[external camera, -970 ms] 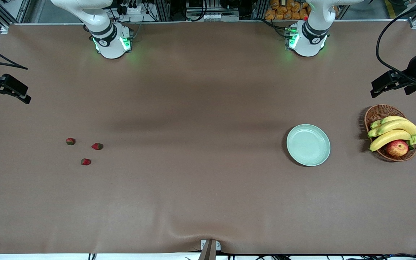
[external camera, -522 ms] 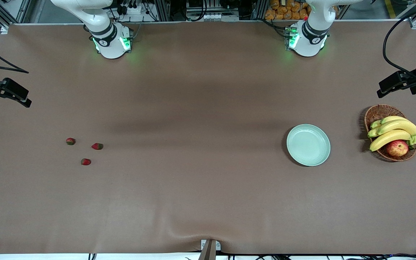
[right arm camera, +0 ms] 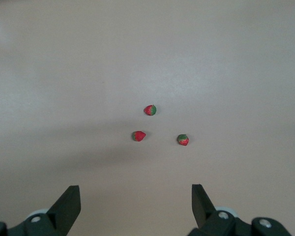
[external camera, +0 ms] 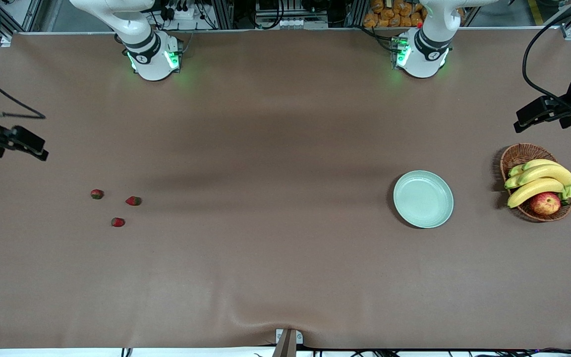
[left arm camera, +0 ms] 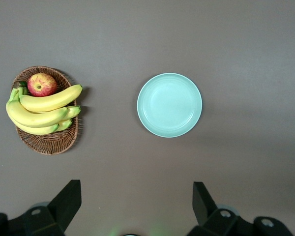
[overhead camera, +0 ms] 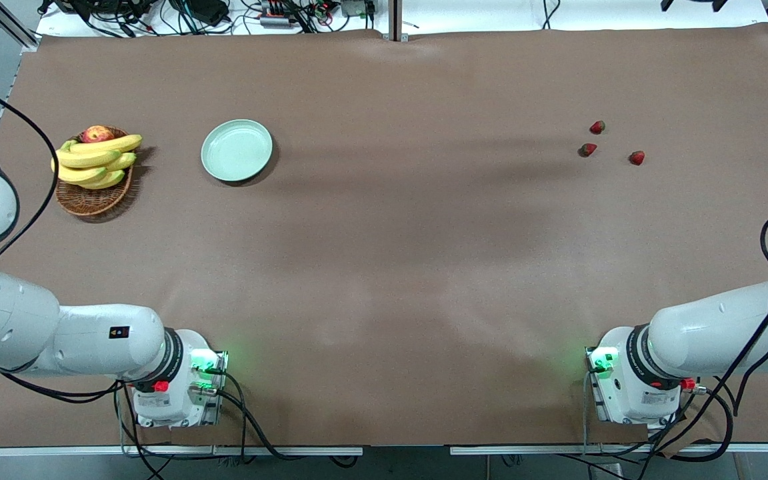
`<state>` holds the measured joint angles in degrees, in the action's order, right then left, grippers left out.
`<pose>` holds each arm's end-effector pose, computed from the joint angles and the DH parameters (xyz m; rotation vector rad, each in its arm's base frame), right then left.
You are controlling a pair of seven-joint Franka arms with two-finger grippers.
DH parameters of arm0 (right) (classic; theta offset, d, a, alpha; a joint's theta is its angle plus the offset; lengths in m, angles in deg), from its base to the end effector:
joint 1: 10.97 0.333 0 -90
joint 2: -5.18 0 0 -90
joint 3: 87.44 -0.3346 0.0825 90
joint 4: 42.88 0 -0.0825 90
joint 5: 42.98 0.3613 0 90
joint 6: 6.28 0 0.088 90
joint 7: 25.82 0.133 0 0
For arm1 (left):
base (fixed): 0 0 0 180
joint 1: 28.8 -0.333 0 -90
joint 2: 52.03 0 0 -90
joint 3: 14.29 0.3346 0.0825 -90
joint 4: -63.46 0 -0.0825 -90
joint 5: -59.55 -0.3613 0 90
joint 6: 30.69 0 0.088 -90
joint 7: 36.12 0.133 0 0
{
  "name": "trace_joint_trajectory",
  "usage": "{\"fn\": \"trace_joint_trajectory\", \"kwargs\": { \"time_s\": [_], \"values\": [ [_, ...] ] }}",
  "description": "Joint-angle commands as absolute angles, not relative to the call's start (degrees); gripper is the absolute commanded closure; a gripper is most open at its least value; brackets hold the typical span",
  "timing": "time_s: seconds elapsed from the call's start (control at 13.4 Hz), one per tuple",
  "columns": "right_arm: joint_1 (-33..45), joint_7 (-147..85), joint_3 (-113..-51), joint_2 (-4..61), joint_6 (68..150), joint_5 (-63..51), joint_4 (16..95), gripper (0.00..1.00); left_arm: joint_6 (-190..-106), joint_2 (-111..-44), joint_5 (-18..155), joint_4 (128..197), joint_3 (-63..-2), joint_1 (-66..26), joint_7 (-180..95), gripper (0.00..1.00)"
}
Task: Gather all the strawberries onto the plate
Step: 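Move the right gripper toward the three red strawberries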
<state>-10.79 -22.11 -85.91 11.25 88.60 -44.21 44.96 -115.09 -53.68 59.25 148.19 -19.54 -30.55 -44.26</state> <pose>0.5735 -0.0154 0.5832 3.1147 -0.1348 0.0272 0.5299 -0.0309 0.6343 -3.1325 -0.1276 0.0533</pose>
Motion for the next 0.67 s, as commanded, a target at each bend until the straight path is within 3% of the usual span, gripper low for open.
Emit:
{"fn": "trace_joint_trajectory", "kwargs": {
  "time_s": [0.0,0.6],
  "values": [
    [-12.11,-22.65,-86.74,14.66,89.96,-44.82,44.57,0.00,-114.09,-52.91,60.51,148.10,-19.56,-30.73,-43.33,0.00],
    [-15.45,-19.77,-86.65,26.61,97.41,-41.32,47.29,0.00,-114.18,-53.70,60.60,148.28,-19.65,-30.03,-43.33,0.00]
  ]
}}
